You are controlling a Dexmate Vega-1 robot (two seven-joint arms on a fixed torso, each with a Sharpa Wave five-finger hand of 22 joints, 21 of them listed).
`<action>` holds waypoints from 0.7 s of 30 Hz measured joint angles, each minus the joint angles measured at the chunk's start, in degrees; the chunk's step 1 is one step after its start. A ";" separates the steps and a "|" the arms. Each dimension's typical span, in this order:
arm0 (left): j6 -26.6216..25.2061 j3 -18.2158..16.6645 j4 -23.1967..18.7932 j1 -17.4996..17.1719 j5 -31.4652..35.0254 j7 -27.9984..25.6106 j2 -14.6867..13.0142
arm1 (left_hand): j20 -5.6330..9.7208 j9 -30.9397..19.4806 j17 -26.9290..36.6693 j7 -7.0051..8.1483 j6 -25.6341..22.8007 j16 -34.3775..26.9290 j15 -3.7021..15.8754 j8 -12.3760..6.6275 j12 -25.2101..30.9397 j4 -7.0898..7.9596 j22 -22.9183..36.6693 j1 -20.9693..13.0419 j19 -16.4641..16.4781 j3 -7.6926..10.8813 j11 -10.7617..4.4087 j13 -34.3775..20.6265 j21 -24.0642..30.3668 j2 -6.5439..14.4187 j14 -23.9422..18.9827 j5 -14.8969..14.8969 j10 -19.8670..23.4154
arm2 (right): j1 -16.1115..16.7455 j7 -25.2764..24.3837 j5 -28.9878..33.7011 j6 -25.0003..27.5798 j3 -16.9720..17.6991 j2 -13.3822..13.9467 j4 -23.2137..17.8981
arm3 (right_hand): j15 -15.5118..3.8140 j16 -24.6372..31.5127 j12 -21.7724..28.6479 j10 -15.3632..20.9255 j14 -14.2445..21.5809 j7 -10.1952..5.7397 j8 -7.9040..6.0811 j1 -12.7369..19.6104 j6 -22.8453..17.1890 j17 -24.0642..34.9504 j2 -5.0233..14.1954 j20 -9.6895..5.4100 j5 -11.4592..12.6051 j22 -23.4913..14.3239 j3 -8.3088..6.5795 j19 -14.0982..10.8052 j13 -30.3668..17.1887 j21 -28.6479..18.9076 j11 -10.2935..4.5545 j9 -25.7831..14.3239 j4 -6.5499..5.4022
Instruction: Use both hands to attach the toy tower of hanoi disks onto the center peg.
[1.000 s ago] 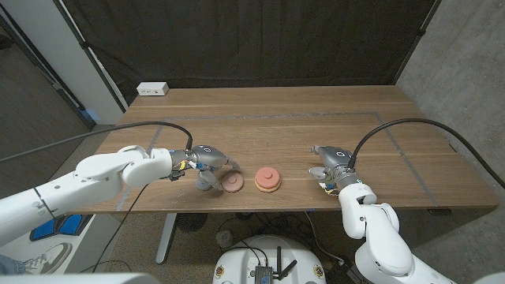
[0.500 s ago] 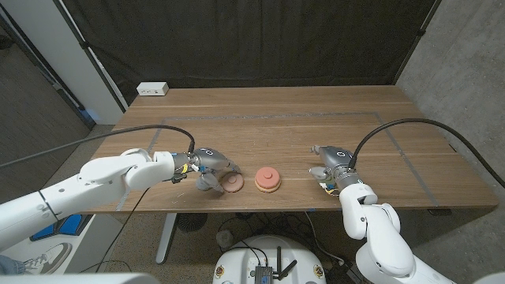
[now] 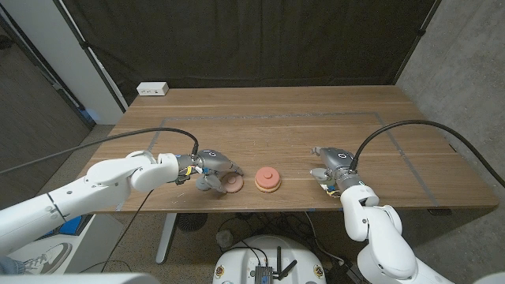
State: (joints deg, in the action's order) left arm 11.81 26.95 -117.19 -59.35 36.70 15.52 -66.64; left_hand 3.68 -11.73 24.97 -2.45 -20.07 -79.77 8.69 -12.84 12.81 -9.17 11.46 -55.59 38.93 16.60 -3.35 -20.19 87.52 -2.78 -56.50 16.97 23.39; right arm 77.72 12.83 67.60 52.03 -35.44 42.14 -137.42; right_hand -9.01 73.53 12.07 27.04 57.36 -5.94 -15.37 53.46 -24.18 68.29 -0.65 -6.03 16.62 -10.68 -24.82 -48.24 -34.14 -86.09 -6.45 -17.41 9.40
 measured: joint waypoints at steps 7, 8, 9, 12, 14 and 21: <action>0.16 0.93 0.53 1.17 0.15 1.44 0.87 | 0.00 0.00 0.00 -0.14 -0.79 0.00 0.02 0.00 0.30 0.00 0.00 0.00 0.00 0.00 -0.17 -0.15 0.00 0.00 -0.43 0.00 0.68 | 0.36 -0.55 -0.53 0.06 0.22 0.21 -0.17 | 0.00 -0.22 0.01 0.00 0.00 -0.09 0.00 -0.55 -0.09 -0.14 0.55 0.00 0.00 0.00 0.00 0.00 0.00 0.00 0.00 0.00 0.00; 0.21 0.99 0.55 1.26 0.14 1.64 0.93 | 0.00 0.00 0.00 -0.14 -0.78 0.00 0.02 0.00 0.40 0.00 0.00 0.00 0.00 0.00 -0.25 -0.17 0.00 0.00 -0.43 0.00 0.78 | 0.38 -0.61 -0.60 0.07 0.26 0.25 -0.19 | 0.00 -0.22 0.01 0.00 0.00 -0.09 0.00 -0.53 -0.09 -0.14 0.53 0.00 0.00 0.00 0.00 0.00 0.00 0.00 0.00 0.00 0.00; 0.24 1.10 0.61 1.43 0.13 1.78 1.00 | 0.00 0.00 0.00 -0.14 -0.79 0.00 0.02 0.00 0.43 0.00 0.00 0.00 0.00 0.00 -0.35 -0.16 0.00 0.00 -0.43 0.00 0.87 | 0.41 -0.70 -0.69 0.10 0.29 0.27 -0.21 | 0.00 -0.22 0.01 0.00 0.00 -0.09 0.00 -0.53 -0.09 -0.14 0.53 0.00 0.00 0.00 0.00 0.00 0.00 0.00 0.00 0.00 0.00; 0.30 1.48 0.78 1.87 0.06 2.26 1.31 | 0.00 0.00 0.00 -0.08 -1.24 0.00 0.01 0.00 0.43 0.00 0.00 -0.03 0.00 0.00 -0.06 -0.16 0.00 0.03 -0.43 0.00 1.18 | 0.49 -0.90 -0.92 0.19 0.36 0.35 -0.24 | 0.00 -0.22 0.01 0.00 -0.01 -0.09 0.00 -0.53 -0.09 -0.06 0.53 0.00 0.00 0.00 0.00 0.00 0.01 0.00 0.00 0.00 0.00; 0.33 1.69 0.88 2.09 0.03 2.59 1.45 | 0.00 0.00 -0.06 -0.24 -1.40 0.00 0.01 -0.24 0.43 0.00 0.01 -0.31 0.00 0.00 -0.27 -0.14 0.22 0.31 -0.43 0.00 1.39 | 0.50 -1.05 -1.07 0.21 0.39 0.40 -0.27 | 0.00 -0.22 0.01 0.00 -0.01 -0.09 0.00 -0.53 -0.09 0.03 0.53 0.01 0.00 0.00 0.00 0.01 0.01 0.00 0.00 0.00 0.00; 0.40 2.35 1.25 2.73 -0.08 3.65 1.94 | 0.14 0.00 -0.25 0.35 -3.27 -0.34 0.22 -0.53 0.92 0.00 0.01 -0.41 0.30 0.00 -0.80 -0.13 0.22 0.41 -0.62 0.24 3.15 | 0.50 -1.44 -1.72 0.41 0.42 0.61 -0.28 | 0.00 -0.22 0.01 0.00 -0.01 -0.09 0.00 -0.53 -0.09 0.29 0.53 0.21 0.00 0.00 0.00 0.21 0.01 0.00 0.00 0.00 0.00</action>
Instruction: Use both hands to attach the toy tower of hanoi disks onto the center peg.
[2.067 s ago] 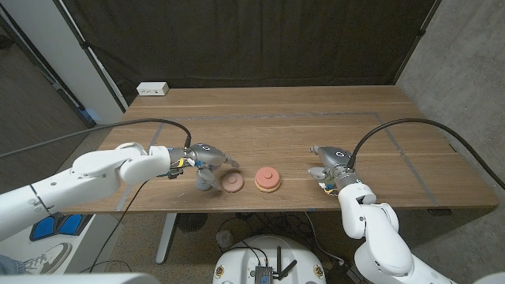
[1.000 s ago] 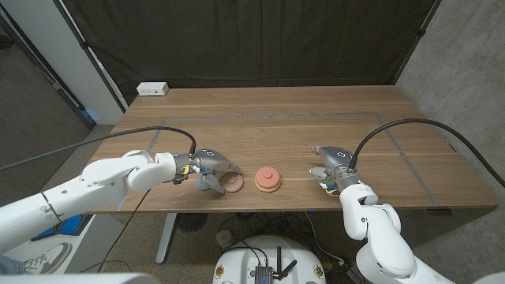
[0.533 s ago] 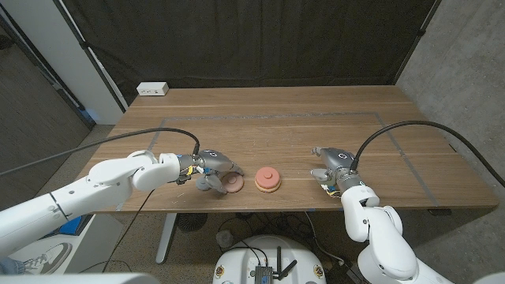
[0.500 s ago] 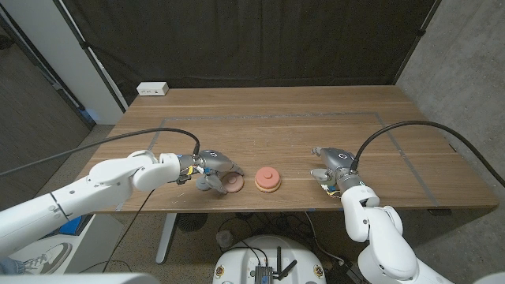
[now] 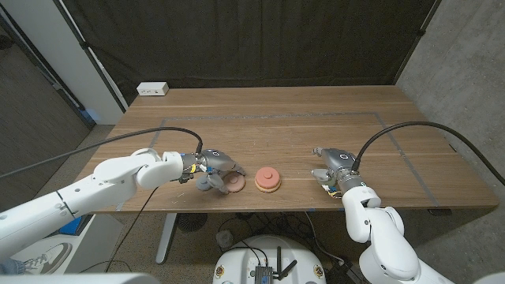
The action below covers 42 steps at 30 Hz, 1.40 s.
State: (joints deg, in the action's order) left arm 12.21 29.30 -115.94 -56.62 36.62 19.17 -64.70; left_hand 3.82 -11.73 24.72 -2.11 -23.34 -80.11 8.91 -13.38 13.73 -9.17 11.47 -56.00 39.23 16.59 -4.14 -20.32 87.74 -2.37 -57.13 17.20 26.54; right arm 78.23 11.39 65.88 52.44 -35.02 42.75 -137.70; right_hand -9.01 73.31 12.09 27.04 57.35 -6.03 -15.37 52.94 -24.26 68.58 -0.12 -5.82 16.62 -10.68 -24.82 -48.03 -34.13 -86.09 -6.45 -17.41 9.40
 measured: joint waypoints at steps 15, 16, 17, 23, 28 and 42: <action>-0.33 0.59 0.32 0.50 -0.48 0.82 0.50 | 0.03 -0.36 0.14 1.47 -6.95 -1.27 0.71 -2.12 2.01 -0.09 0.00 -1.71 1.78 0.42 0.55 -0.02 0.64 0.79 -1.95 0.21 4.57 | -0.49 -1.22 -1.42 0.67 -0.30 0.40 0.08 | 0.00 -0.22 0.01 0.00 0.00 0.00 0.00 0.00 0.00 -0.17 0.00 0.00 0.00 0.00 0.00 0.00 0.00 0.00 0.00 0.00 0.00; -0.41 0.59 0.34 0.42 -0.51 0.64 0.50 | 0.10 -0.36 0.14 1.46 -7.24 -1.28 0.70 -2.13 2.07 -0.09 0.00 -1.71 1.99 0.42 0.64 -0.02 0.82 0.81 -1.94 0.21 4.67 | -0.51 -1.29 -1.47 0.68 -0.31 0.41 0.09 | 0.00 -0.23 0.01 0.00 0.00 0.00 0.00 0.00 0.00 -0.16 0.00 0.00 0.00 0.01 0.00 0.00 0.00 0.00 0.00 0.00 0.00; -0.47 0.59 0.34 0.35 -0.51 0.52 0.50 | 0.28 -0.36 0.14 1.44 -7.42 -1.28 0.70 -2.17 2.27 -0.24 0.00 -1.72 2.17 0.57 0.70 -0.02 0.86 0.81 -1.94 0.20 4.78 | -0.54 -1.42 -1.59 0.69 -0.32 0.44 0.09 | 0.00 -0.22 0.01 0.00 0.00 0.00 0.00 0.00 0.00 -0.16 -0.01 0.00 0.00 0.15 0.00 0.00 0.00 0.00 0.00 0.00 0.00; -0.75 0.50 0.35 -0.10 -0.50 -0.32 0.47 | 0.27 -0.38 0.14 1.38 -7.96 -1.49 0.81 -2.34 2.43 -0.40 0.00 -1.88 2.16 0.72 0.70 -0.02 0.91 0.98 -2.46 0.20 5.35 | -0.73 -1.82 -1.99 0.86 -0.55 0.68 0.12 | 0.00 -0.43 0.01 0.00 0.00 0.00 0.00 0.00 0.01 -0.16 -0.01 0.00 0.00 0.30 0.00 0.00 0.01 0.00 0.00 0.00 0.00; -1.05 0.25 0.16 -0.53 -0.50 -0.99 0.26 | 0.27 -0.39 0.14 1.49 -8.31 -1.69 1.05 -2.34 2.43 -0.40 0.01 -2.08 2.77 0.72 0.97 -0.02 0.91 1.18 -2.69 0.36 5.65 | -0.97 -2.15 -2.26 1.16 -0.86 0.91 0.12 | 0.00 -0.43 0.01 0.00 0.00 0.00 0.26 0.00 0.01 -0.16 -0.01 0.00 0.00 0.29 0.00 0.00 0.01 0.00 0.00 0.00 0.00; -2.11 -1.09 -0.86 -2.03 -1.31 -2.92 -0.66 | 0.57 -0.39 0.14 0.78 -9.44 -1.93 1.32 -2.35 2.90 -0.40 0.01 -2.08 3.69 0.73 1.88 -0.02 0.91 1.18 -3.37 0.42 6.58 | -1.51 -2.70 -2.51 1.79 -1.56 1.39 -0.10 | 0.00 -0.64 0.04 0.31 -0.01 0.00 0.34 0.01 0.01 -0.15 -0.01 -0.01 0.35 0.29 0.00 -0.01 -0.27 0.00 0.32 -0.30 0.00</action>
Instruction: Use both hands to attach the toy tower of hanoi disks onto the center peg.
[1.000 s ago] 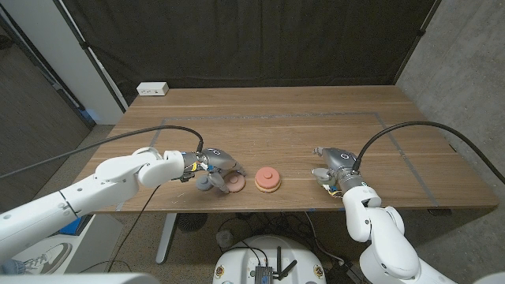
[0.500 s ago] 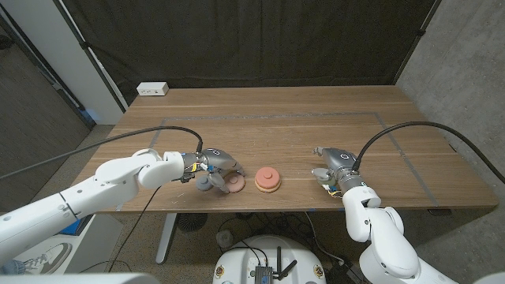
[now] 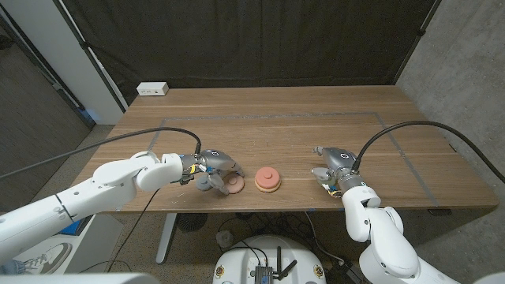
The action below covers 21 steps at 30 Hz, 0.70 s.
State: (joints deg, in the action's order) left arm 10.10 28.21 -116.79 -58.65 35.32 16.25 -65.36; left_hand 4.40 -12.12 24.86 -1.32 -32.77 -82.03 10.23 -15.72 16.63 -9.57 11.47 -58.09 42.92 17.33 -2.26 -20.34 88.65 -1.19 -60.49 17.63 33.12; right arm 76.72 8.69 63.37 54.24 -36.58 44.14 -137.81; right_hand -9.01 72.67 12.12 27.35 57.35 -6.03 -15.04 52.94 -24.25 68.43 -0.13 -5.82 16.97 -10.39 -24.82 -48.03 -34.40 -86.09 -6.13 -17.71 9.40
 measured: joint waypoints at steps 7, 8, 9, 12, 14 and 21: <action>-0.20 -0.52 -0.30 -0.32 -0.27 -0.51 -0.27 | 0.39 0.00 0.00 -0.14 -0.89 0.00 0.21 -0.03 0.09 -0.15 0.00 -0.01 0.44 0.15 -0.14 0.00 0.00 -0.01 -0.43 0.01 1.47 | -0.13 -0.04 0.21 0.50 -0.31 0.10 -0.23 | 0.00 0.00 0.00 0.00 0.00 0.00 -0.01 0.00 0.00 -0.17 0.00 0.00 0.00 0.00 0.00 0.00 0.00 0.00 0.00 0.00 0.00; -0.27 -0.58 -0.31 -0.35 -0.34 -0.64 -0.28 | 0.30 0.00 0.00 -0.17 -0.99 0.00 0.20 -0.24 0.23 -0.15 0.00 -0.01 0.52 0.15 -0.09 0.00 0.00 -0.01 -0.43 0.07 1.53 | -0.19 -0.01 0.38 0.68 -0.42 0.11 -0.29 | 0.00 0.00 0.00 0.00 0.00 0.02 -0.01 0.00 -0.02 -0.13 0.00 0.00 0.00 0.00 0.00 0.00 0.00 0.00 0.00 0.00 0.00; -0.35 -0.65 -0.32 -0.39 -0.39 -0.75 -0.28 | 0.30 0.00 0.00 -0.18 -1.03 0.00 0.21 -0.35 0.39 -0.15 0.00 -0.10 0.52 0.15 -0.07 0.00 0.00 -0.10 -0.43 0.26 1.55 | -0.19 0.04 0.48 0.77 -0.46 0.11 -0.30 | 0.00 0.00 0.00 0.00 0.00 0.22 -0.01 0.00 -0.22 0.03 0.00 0.00 0.00 0.00 0.00 0.00 0.00 0.00 0.00 0.00 0.00; -0.45 -0.83 -0.35 -0.41 -0.50 -1.03 -0.29 | 0.09 -0.01 0.00 -0.16 -1.05 0.00 0.21 -0.46 0.44 -0.15 0.00 -0.21 0.74 0.15 0.01 -0.01 0.00 -0.21 -0.42 0.39 1.68 | -0.20 0.21 0.70 0.97 -0.58 0.11 -0.37 | 0.00 0.00 0.00 0.00 0.00 0.31 -0.02 0.00 -0.31 0.15 0.00 0.00 0.00 0.00 0.00 0.00 0.00 0.00 0.00 0.00 0.00; -0.47 -0.93 -0.42 -0.44 -0.61 -1.25 -0.29 | 0.32 -0.01 -0.01 -0.13 -1.09 -0.01 0.21 -0.46 0.44 -0.15 0.00 -0.24 1.13 0.15 0.07 0.00 0.00 -0.24 -0.42 0.39 1.92 | -0.20 0.30 0.86 1.11 -0.64 0.11 -0.48 | 0.00 0.00 0.00 0.00 0.00 0.31 -0.02 -0.01 -0.31 0.15 0.01 0.00 0.00 0.00 0.00 0.00 0.01 0.00 0.00 0.00 0.00; -0.74 -1.57 -0.86 -0.60 -1.31 -1.62 -0.58 | 0.32 -0.02 -0.01 -0.41 -1.42 -0.40 0.52 -0.47 0.44 -0.15 0.00 -0.39 1.13 0.15 -0.01 -0.01 -0.01 -0.39 -0.73 0.39 2.03 | -0.10 0.33 0.98 1.21 -0.66 0.11 -0.54 | 0.00 0.01 0.01 0.00 0.00 0.10 -0.03 -0.23 -0.52 -0.01 0.23 0.00 -0.01 -0.01 0.00 0.00 0.01 0.00 0.00 0.01 0.00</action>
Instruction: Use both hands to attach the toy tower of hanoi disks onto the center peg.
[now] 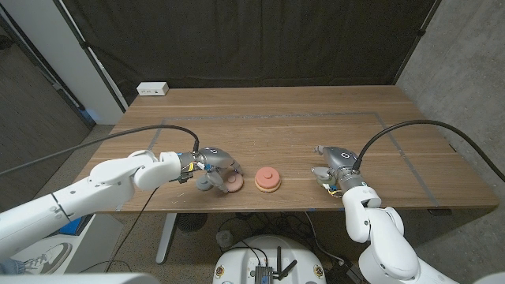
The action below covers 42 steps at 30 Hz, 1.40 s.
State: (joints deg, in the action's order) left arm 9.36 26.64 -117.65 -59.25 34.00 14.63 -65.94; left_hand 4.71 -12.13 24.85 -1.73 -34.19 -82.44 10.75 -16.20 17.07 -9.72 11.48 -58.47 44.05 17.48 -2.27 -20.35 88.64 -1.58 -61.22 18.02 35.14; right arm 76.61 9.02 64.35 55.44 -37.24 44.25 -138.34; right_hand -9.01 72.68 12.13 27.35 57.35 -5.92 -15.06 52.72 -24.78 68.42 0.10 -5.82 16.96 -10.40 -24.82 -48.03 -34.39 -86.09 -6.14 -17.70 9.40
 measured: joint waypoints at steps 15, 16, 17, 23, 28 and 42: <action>-0.18 -1.86 -1.72 0.75 -3.61 2.31 -1.28 | 0.00 -0.01 -0.16 0.19 -0.19 0.00 0.09 0.05 -0.07 0.00 0.00 -0.26 -0.01 0.00 0.01 -0.03 0.00 -0.26 -0.51 0.27 0.18 | 0.18 -0.43 -0.24 -0.08 0.15 0.00 -0.03 | 0.20 0.00 0.00 0.41 0.20 0.00 0.00 0.00 0.00 0.12 0.00 0.00 0.00 0.00 0.00 0.00 0.01 0.00 -0.42 0.01 0.00; -0.18 -1.98 -1.85 0.83 -3.70 2.38 -1.36 | 0.00 -0.01 -0.16 0.19 -0.19 0.00 0.09 0.05 -0.10 0.00 0.00 -0.21 -0.01 0.00 0.11 -0.03 -0.01 -0.21 -0.51 0.27 0.29 | 0.18 -0.48 -0.30 -0.10 0.16 0.00 -0.03 | 0.20 0.00 0.00 0.41 0.20 0.00 0.00 0.00 0.00 0.06 0.00 0.00 0.00 0.00 0.00 0.00 0.01 0.00 -0.42 0.01 0.00; -0.18 -2.11 -1.99 0.90 -3.96 2.60 -1.46 | 0.00 -0.01 -0.16 0.19 -0.19 0.00 0.09 0.05 -0.11 0.00 0.00 -0.20 -0.01 0.00 0.18 -0.03 0.00 -0.20 -0.51 0.27 0.35 | 0.21 -0.53 -0.33 -0.11 0.20 0.02 -0.05 | 0.20 0.00 0.00 0.41 0.20 -0.01 0.00 0.00 -0.01 0.00 0.00 0.00 0.00 0.00 0.00 0.00 0.01 0.00 -0.42 0.01 0.00; -0.18 -2.79 -2.70 1.23 -4.53 3.02 -1.83 | 0.00 -0.02 -0.16 0.20 -0.19 0.00 0.09 0.07 -0.22 0.00 0.00 -0.14 -0.01 0.00 0.21 -0.03 -0.01 -0.14 -0.50 0.27 0.39 | 0.39 -0.97 -0.55 0.04 0.37 0.04 -0.17 | 0.20 0.01 0.00 0.41 0.20 -0.20 -0.01 0.00 -0.20 0.16 0.00 0.00 -0.01 -0.01 0.00 0.00 0.01 0.00 -0.42 0.01 0.00; -0.16 -3.10 -3.07 1.67 -5.24 3.62 -1.91 | 0.00 -0.03 -0.16 0.20 -0.19 0.00 0.09 0.28 -0.30 0.00 0.00 -0.12 -0.01 0.00 0.21 -0.03 -0.01 -0.12 -0.50 0.27 0.39 | 0.78 -1.34 -0.73 0.44 0.70 0.14 -0.43 | 0.20 0.01 0.00 0.41 0.20 -0.20 -0.01 0.00 -0.20 0.16 0.00 0.00 -0.01 -0.01 0.00 0.00 0.01 0.00 -0.42 0.01 0.00; 0.84 -2.57 -3.09 3.80 -5.65 5.13 -0.53 | 0.00 -0.05 -0.15 0.15 -0.58 0.00 0.09 0.81 -0.56 0.00 0.00 0.02 -0.01 0.00 0.20 -0.03 -0.02 0.02 -0.50 0.26 0.39 | 1.41 -3.57 -2.49 1.01 1.33 0.22 -0.58 | 0.20 0.01 0.00 0.41 0.20 0.10 -0.01 0.00 -0.50 0.16 0.00 0.00 0.22 -0.01 0.00 0.00 0.01 0.00 -0.41 0.01 0.00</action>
State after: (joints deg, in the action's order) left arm 10.20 24.06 -120.75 -55.45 28.36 19.76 -66.48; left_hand 4.71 -12.18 24.70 -1.58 -34.77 -82.43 10.84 -15.39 16.51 -9.72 11.48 -58.45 44.04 17.47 -2.07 -20.38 88.62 -1.55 -61.72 18.29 35.53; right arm 78.02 5.45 61.86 56.46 -35.91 44.47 -138.92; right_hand -8.81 72.69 12.13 27.75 57.55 -5.82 -15.07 52.72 -25.28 68.58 0.09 -5.83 17.18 -10.41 -24.82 -48.04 -34.38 -86.09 -6.55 -17.69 9.40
